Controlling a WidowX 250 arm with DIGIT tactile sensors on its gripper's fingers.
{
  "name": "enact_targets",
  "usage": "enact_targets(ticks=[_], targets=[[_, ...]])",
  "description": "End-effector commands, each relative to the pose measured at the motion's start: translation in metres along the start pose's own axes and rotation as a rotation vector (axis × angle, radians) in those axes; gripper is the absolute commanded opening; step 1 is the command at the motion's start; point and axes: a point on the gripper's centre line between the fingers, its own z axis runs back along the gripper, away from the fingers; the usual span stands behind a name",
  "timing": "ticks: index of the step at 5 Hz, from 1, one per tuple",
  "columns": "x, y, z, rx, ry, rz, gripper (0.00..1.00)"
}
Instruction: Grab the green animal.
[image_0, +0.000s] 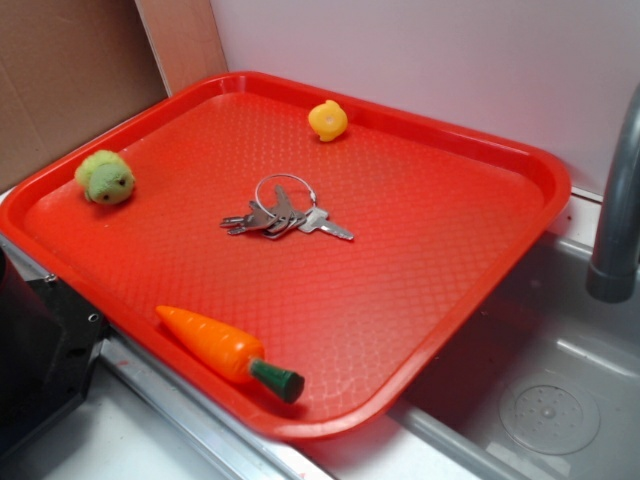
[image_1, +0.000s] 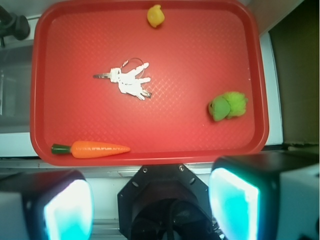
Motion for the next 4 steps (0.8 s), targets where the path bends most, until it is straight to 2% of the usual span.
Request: enact_targets(ticks=[1, 2, 3, 4], targets=[[0.017, 0.022, -0.007, 0.015, -0.072, 0.402, 1.0], [0.019, 0.038, -0.02, 0.058, -0.09, 0.648, 1.0], [0.023, 0.058, -0.04, 0.051, -0.114, 0.9, 1.0], [0.025, 0.086, -0.06, -0.03, -0.106, 1.16, 1.0]])
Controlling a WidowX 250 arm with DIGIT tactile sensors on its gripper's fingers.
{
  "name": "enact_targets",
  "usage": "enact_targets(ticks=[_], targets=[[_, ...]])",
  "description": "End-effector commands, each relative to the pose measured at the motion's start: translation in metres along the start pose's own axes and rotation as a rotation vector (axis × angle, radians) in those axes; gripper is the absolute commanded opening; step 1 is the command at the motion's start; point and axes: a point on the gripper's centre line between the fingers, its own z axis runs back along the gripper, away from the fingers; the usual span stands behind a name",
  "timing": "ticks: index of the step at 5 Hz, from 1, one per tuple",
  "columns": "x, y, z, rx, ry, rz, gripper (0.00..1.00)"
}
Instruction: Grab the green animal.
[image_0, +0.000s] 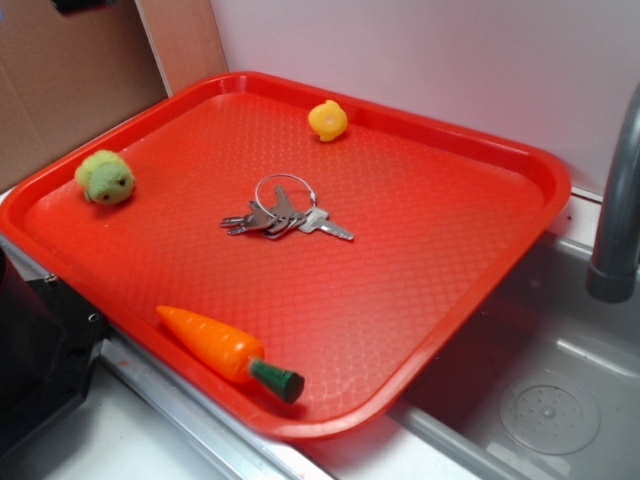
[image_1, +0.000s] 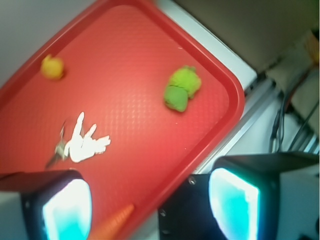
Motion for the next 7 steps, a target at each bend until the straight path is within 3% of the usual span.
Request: enact_targets(ticks=[1, 4, 7], targets=[[0.042, 0.029, -0.045, -0.038, -0.025, 0.474, 1.0], [0.065, 0.045, -0.113, 0.113, -0.183, 0.58, 1.0], [0.063, 0.049, -0.159, 0.091, -0.191, 0.537, 1.0]])
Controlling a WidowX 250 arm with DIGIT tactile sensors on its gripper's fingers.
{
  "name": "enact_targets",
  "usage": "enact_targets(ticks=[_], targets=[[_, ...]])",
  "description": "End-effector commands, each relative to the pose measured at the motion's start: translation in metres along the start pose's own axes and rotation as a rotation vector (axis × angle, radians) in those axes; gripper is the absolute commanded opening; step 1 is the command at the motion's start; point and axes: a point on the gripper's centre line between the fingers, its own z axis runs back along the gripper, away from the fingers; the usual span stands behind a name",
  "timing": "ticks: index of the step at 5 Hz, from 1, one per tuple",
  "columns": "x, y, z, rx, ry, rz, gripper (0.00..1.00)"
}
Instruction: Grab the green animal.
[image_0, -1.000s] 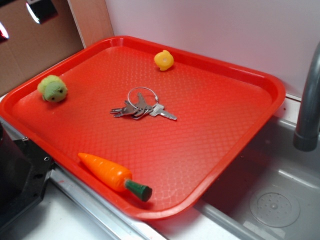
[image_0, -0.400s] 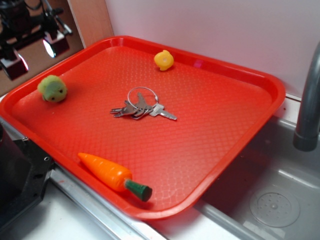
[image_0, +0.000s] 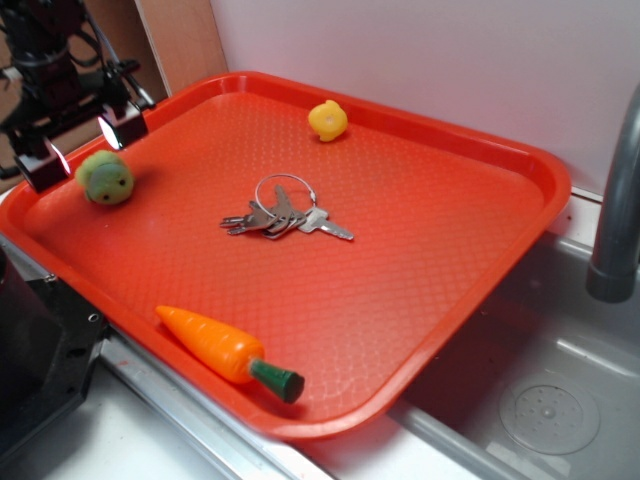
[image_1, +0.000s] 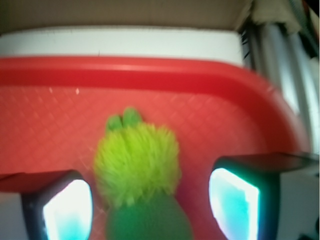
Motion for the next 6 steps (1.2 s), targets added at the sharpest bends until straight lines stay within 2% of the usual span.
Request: enact_targets(ticks=[1, 2, 4, 5, 6], targets=[[-0.003, 0.004, -0.012, -0.023, 0.002, -0.023, 1.0], [-0.005, 0.005, -0.012, -0.021, -0.006, -0.03, 0.0], [-0.005, 0.002, -0.013, -0.02, -0.002, -0.065, 0.0], [-0.004, -0.003, -0.006, -0.014, 0.024, -0.163, 0.0], [-0.006, -0.015, 0.018, -0.039, 0.036, -0.387, 0.0]])
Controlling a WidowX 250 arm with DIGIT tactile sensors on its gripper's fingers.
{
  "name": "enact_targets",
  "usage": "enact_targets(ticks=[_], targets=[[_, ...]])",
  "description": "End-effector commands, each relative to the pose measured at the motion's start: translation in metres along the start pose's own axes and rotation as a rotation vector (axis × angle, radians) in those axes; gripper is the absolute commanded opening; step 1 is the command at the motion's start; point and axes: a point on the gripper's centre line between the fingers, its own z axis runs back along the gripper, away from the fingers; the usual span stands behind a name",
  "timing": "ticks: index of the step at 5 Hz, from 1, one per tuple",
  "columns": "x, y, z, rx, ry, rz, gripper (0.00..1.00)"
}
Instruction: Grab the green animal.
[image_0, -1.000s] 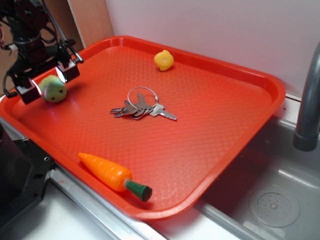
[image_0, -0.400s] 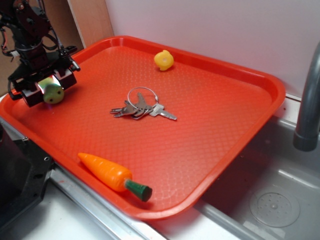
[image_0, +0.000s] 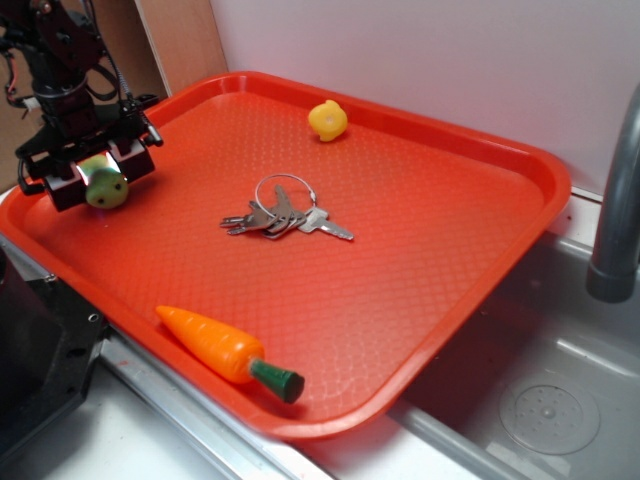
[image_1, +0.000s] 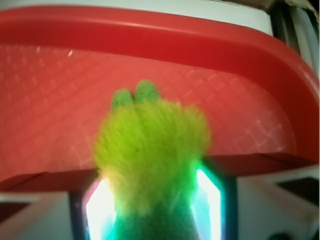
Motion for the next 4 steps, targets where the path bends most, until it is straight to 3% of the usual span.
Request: enact_targets(ticks=[1, 2, 4], targets=[[0.004, -0.03, 0.067, -0.136, -0.008, -0.469, 0.0], [-0.014, -0.044, 0.099, -0.179, 0.003, -0.716, 0.0], [-0.04, -0.044, 0.166, -0.26, 0.16, -0.957, 0.0]])
